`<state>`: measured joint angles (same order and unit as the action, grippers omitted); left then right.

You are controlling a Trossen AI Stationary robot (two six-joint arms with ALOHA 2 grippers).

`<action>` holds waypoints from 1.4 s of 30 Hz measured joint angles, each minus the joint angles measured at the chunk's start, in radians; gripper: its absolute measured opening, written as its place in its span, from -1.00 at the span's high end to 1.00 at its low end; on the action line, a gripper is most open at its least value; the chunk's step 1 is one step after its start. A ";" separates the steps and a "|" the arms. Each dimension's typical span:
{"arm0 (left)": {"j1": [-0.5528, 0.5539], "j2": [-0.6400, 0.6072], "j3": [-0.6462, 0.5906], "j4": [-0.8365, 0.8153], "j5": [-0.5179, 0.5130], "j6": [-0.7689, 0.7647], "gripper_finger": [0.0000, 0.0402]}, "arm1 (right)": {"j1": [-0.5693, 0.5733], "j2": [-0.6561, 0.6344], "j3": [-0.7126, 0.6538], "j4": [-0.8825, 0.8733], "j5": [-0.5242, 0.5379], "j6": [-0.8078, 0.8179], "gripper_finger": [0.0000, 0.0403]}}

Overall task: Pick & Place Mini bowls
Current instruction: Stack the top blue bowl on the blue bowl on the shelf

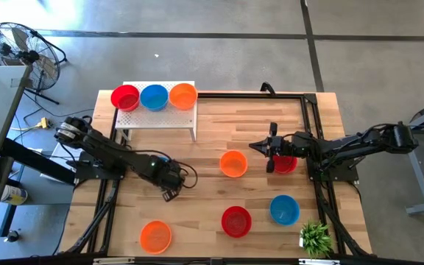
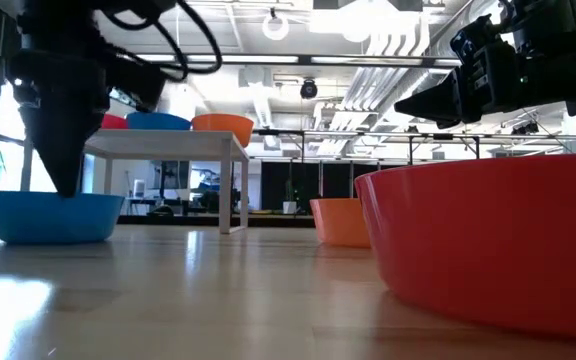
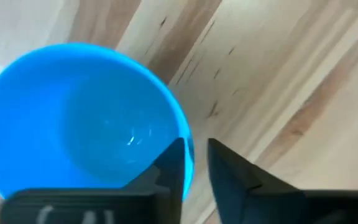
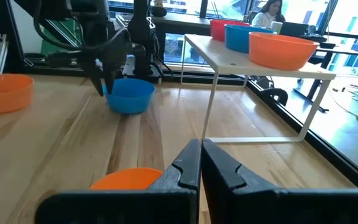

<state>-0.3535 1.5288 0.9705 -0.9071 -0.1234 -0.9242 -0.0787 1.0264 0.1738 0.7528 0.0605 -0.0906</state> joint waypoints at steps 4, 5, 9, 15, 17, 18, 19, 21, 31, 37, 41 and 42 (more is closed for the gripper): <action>0.000 0.000 0.019 -0.028 -0.017 0.000 0.43 | 0.000 0.000 0.000 0.000 0.000 0.000 1.00; 0.000 0.000 0.020 -0.025 -0.013 0.002 0.39 | 0.000 0.000 0.000 0.000 0.000 0.000 0.99; 0.000 0.000 0.019 -0.021 0.018 0.025 0.29 | 0.000 0.000 0.000 0.000 0.000 0.000 0.99; 0.000 0.025 -0.008 -0.003 -0.020 0.038 0.27 | 0.000 0.000 0.000 0.000 0.000 -0.003 0.99; 0.000 0.038 -0.018 -0.004 -0.017 0.037 0.27 | 0.000 0.000 0.000 0.000 0.000 -0.004 1.00; 0.000 0.047 -0.022 -0.001 -0.012 0.035 0.28 | 0.000 0.000 0.000 0.000 0.000 -0.004 1.00; 0.000 0.055 -0.025 -0.001 -0.011 0.035 0.30 | 0.000 0.000 0.000 -0.001 0.000 -0.006 0.99; 0.000 0.065 -0.026 0.007 -0.012 0.039 0.38 | 0.000 0.000 0.000 -0.004 0.000 -0.007 0.99; 0.000 0.031 0.037 -0.032 0.042 0.119 0.95 | 0.000 0.000 0.001 -0.009 0.017 -0.015 1.00; 0.000 -0.026 0.226 -0.251 -0.029 0.159 0.98 | 0.000 0.000 0.001 -0.014 0.018 -0.015 0.99; 0.000 -0.053 0.398 -0.387 -0.116 0.172 0.98 | 0.000 0.000 0.001 -0.015 0.019 -0.015 0.99; 0.000 -0.058 0.440 -0.419 -0.140 0.175 0.99 | 0.000 0.000 0.001 -0.015 0.019 -0.015 0.99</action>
<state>-0.3534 1.4705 1.4101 -1.3266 -0.2631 -0.7487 -0.0788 1.0265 0.1745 0.7376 0.0792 -0.1055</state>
